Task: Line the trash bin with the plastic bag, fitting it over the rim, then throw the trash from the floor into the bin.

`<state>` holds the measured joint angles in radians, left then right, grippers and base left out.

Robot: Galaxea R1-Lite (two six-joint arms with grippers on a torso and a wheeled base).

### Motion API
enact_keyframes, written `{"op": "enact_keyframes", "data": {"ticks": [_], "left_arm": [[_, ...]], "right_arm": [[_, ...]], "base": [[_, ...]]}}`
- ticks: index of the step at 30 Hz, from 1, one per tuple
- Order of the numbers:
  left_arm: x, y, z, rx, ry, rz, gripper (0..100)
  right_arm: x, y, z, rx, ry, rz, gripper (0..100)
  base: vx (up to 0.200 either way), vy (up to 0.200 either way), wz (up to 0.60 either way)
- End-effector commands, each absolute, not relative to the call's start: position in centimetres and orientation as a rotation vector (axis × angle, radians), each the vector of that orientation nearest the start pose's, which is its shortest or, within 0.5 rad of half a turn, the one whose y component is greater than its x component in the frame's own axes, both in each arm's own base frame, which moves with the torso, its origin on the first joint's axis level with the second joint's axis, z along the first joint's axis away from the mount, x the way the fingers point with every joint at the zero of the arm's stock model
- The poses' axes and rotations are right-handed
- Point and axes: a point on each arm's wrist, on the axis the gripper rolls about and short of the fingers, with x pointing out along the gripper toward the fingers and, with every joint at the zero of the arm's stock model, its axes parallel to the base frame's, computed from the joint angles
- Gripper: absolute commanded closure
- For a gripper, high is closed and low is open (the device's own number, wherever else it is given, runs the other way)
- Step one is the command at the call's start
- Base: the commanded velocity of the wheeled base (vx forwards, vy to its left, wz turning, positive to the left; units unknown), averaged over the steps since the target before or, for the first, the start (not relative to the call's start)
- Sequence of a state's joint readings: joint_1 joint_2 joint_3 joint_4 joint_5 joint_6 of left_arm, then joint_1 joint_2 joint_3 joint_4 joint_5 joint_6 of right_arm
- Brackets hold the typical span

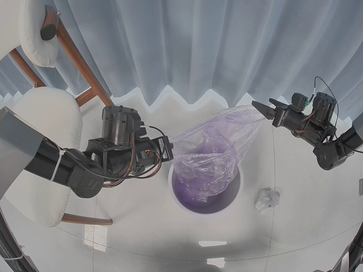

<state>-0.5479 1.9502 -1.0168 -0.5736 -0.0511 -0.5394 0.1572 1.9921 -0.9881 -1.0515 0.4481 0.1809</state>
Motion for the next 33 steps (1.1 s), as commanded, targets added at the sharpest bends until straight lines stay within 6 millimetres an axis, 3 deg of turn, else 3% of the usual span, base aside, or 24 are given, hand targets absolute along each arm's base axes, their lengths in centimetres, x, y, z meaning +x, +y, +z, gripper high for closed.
{"op": "enact_keyframes", "data": {"ticks": [1,7,10,13,23,28,33], "left_arm": [[31.6,-19.4,14.8,-0.428,0.5,-0.481,100],[31.6,-19.4,14.8,-0.425,0.498,-0.482,100],[31.6,-19.5,14.8,-0.422,0.497,-0.484,100],[31.6,-19.5,14.7,-0.417,0.499,-0.488,100],[31.3,-19.7,14.5,-0.406,0.508,-0.495,100],[30.5,-19.3,14.6,-0.378,0.511,-0.505,100],[30.4,-19.2,14.5,-0.354,0.506,-0.512,100]], "right_arm": [[29.9,10.2,20.0,0.362,0.316,0.693,0],[27.0,10.6,21.7,0.374,0.525,0.68,0],[25.0,12.4,22.1,0.363,0.612,0.735,0],[24.6,14.0,21.3,0.332,0.643,0.734,0],[28.3,16.4,18.9,0.298,0.682,0.694,0],[30.8,15.7,18.3,0.207,0.609,0.683,0],[32.0,16.0,17.8,0.157,0.572,0.698,0]], "base": [[0.0,0.0,0.0],[0.0,0.0,0.0],[0.0,0.0,0.0],[0.0,0.0,0.0],[0.0,0.0,0.0],[0.0,0.0,0.0],[0.0,0.0,0.0]]}}
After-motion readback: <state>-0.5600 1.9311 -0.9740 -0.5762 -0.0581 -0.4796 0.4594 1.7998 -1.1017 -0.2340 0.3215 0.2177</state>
